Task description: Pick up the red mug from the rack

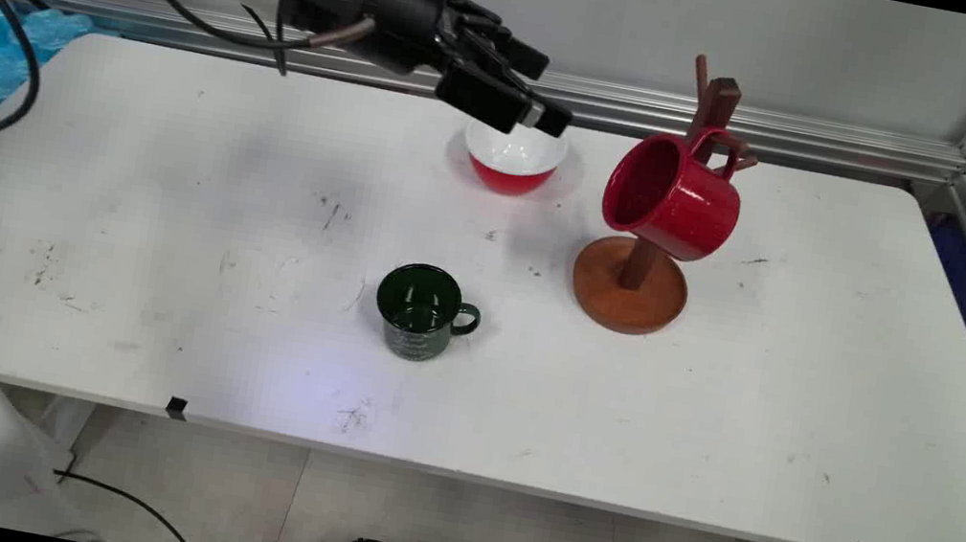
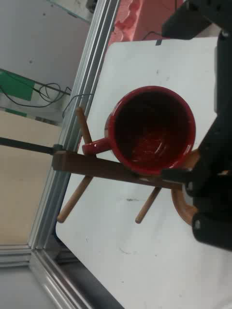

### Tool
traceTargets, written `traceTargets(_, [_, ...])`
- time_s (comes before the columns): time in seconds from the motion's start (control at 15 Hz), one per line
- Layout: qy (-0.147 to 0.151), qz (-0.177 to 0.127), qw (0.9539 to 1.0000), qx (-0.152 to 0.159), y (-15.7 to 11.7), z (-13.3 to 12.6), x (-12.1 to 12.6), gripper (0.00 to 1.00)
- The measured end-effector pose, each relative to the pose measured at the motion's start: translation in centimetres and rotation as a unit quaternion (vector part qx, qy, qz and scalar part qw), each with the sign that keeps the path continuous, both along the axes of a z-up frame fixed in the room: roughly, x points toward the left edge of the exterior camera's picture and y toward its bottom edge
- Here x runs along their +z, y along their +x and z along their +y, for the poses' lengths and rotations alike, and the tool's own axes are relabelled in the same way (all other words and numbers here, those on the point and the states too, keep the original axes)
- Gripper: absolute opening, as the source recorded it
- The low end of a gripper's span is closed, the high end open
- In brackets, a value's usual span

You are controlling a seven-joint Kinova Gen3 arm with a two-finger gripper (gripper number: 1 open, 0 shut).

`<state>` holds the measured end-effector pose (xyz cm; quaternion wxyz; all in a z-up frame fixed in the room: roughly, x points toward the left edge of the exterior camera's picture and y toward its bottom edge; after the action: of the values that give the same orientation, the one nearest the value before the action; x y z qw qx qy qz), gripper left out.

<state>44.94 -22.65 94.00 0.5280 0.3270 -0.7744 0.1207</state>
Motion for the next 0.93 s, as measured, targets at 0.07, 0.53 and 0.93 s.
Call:
traceTargets(0.07, [0.0,0.001,1.0,-0.001,-0.3,0.0,-0.2,1.0])
traceTargets(0.53, [0.004,0.006,0.9999,-0.013,-2.6,-0.4,-1.8,1.0])
traceTargets(0.93, [0.007,0.01,0.9998,-0.015,-4.9,-1.3,-3.3,1.0])
